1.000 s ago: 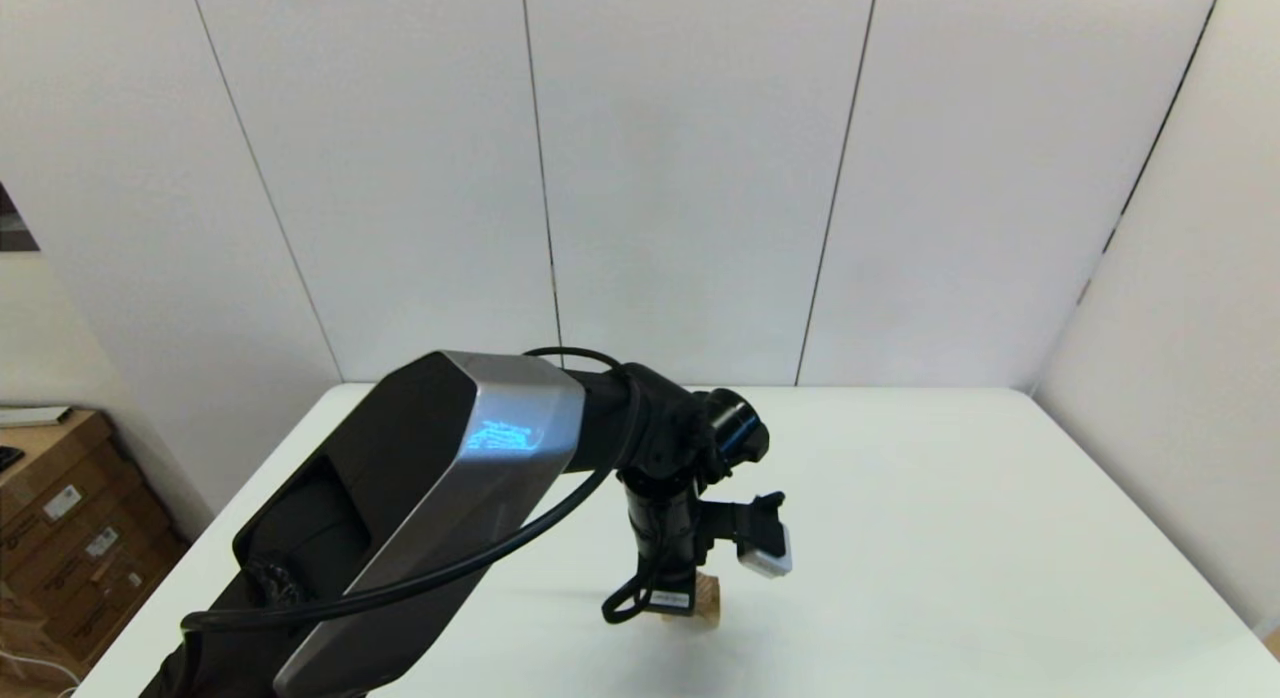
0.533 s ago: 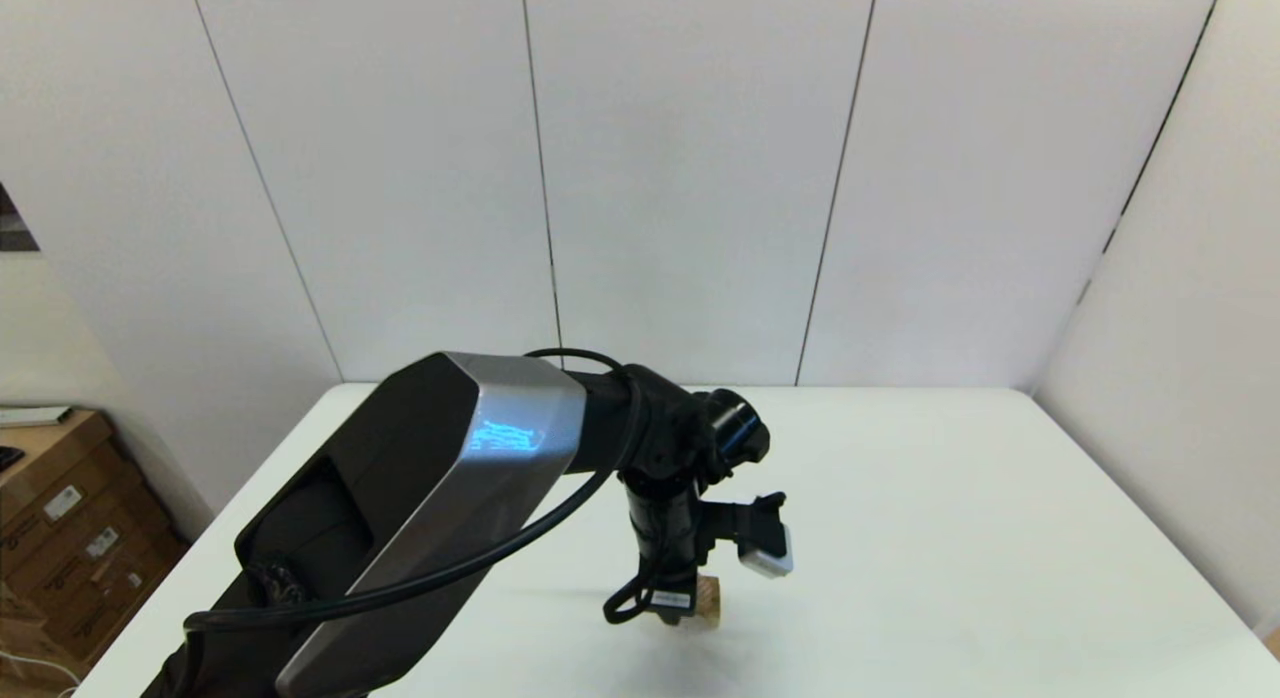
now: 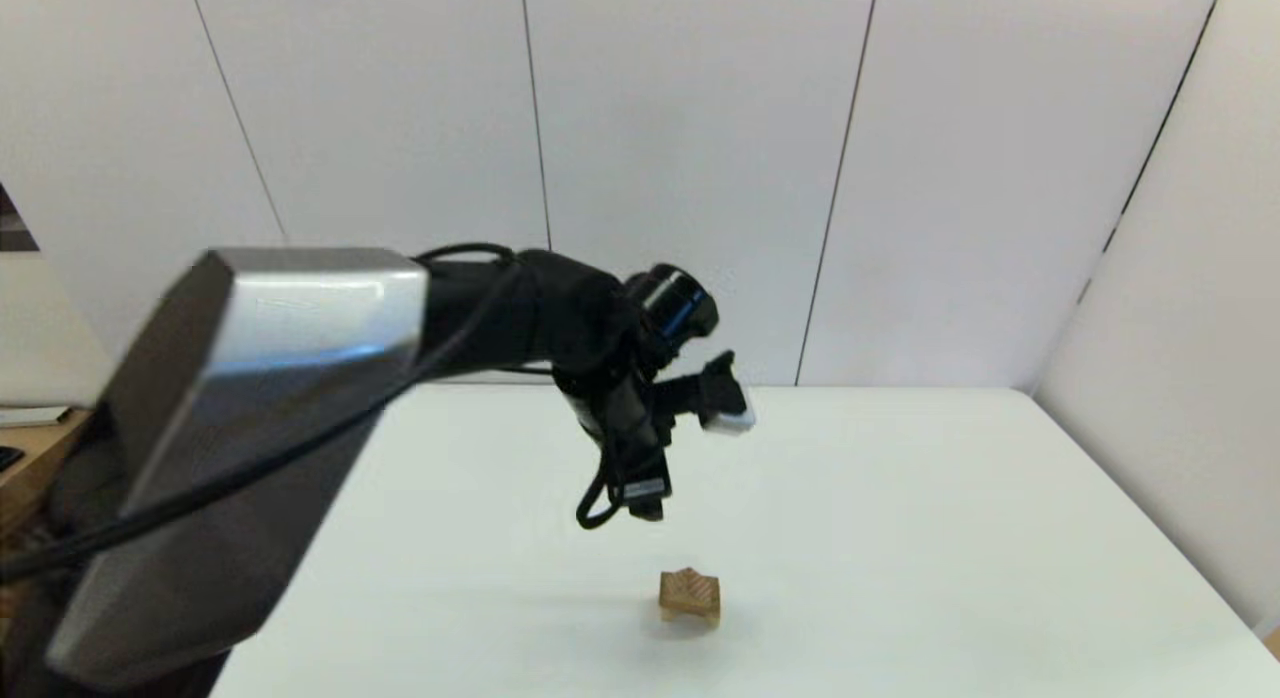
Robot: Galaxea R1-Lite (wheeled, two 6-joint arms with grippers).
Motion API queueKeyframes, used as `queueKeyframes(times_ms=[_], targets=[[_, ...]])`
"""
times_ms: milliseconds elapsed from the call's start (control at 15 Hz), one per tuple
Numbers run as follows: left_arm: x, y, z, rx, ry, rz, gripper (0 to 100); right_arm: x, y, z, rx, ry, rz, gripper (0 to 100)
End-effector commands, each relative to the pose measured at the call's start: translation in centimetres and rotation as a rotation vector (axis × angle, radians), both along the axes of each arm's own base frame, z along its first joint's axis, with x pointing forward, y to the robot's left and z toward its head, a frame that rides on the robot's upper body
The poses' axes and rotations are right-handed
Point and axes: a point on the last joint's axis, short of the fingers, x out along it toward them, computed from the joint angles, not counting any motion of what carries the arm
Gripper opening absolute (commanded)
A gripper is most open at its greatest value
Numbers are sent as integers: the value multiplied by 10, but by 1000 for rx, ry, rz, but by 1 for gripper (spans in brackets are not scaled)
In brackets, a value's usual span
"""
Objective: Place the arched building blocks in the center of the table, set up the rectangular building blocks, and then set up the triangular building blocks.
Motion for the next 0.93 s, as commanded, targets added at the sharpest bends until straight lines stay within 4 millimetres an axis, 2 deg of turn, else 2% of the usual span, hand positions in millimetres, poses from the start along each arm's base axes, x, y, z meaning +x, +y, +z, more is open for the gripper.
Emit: queueKeyframes(times_ms=[67,133,267,400,467,600,667,800,933], targets=[[-36,106,138,-165,-208,335,100,0,0,0,0,0,1,100],[-52,130,158,-198,-240,426,100,0,0,0,0,0,1,100],[-102,177,188,-227,-320,581,100,0,0,0,0,0,1,100],[-167,235,200,-249,-402,728,100,0,0,0,0,0,1,100],[-199,255,198,-248,-430,788,100,0,0,0,0,0,1,100],[-266,285,184,-226,-456,914,100,0,0,0,0,0,1,100],[-298,292,173,-223,-483,975,100,0,0,0,0,0,1,100],[-352,296,147,-255,-554,1039,100,0,0,0,0,0,1,100],[-391,298,117,-294,-615,1033,100,0,0,0,0,0,1,100]])
